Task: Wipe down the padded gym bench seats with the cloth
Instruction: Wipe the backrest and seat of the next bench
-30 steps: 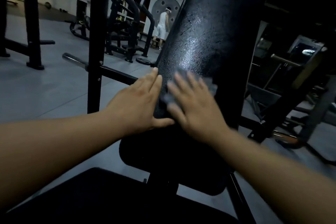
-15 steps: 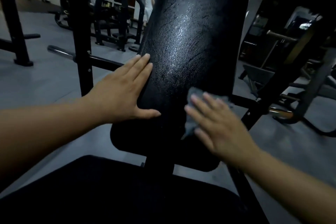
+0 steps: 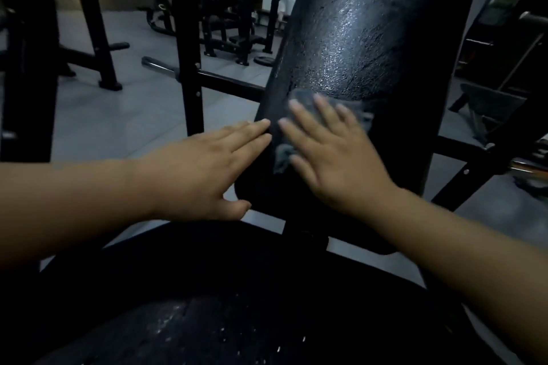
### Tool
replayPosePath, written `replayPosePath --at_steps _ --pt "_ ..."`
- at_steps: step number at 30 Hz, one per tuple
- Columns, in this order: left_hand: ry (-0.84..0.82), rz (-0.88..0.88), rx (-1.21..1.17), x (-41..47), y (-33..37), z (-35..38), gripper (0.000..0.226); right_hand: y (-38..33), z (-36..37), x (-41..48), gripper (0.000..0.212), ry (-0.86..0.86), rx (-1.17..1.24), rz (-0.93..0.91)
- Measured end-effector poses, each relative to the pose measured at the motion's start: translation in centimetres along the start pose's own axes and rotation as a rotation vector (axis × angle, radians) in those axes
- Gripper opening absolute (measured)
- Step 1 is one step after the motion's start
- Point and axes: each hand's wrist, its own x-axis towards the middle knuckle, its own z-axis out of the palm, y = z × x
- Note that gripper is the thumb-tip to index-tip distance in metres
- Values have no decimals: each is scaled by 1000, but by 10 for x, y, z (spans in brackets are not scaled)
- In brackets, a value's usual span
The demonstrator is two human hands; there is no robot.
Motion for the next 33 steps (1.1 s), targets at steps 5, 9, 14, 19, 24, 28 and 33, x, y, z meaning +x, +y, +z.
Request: replayPosePath --at_steps 5,9,14,19,24,28,33 --pt "35 -24 -74 -26 10 -15 92 -6 1 -30 50 -116 24 -417" --pt "76 26 -38 -29 21 -12 89 17 -3 20 54 -31 -2 -64" --pt "131 92 95 -23 27 -10 88 -36 4 12 61 -106 120 -265" --pt "159 226 265 -17 31 -4 85 25 -9 -1 56 -44 54 -109" --pt "195 216 282 -18 30 -3 80 -40 4 11 58 -49 147 -179" --pt "211 151 294 -19 22 -4 80 1 -7 -22 40 -90 256 -458" --pt "186 219 313 -17 21 -13 74 4 -13 -10 48 -124 272 -218"
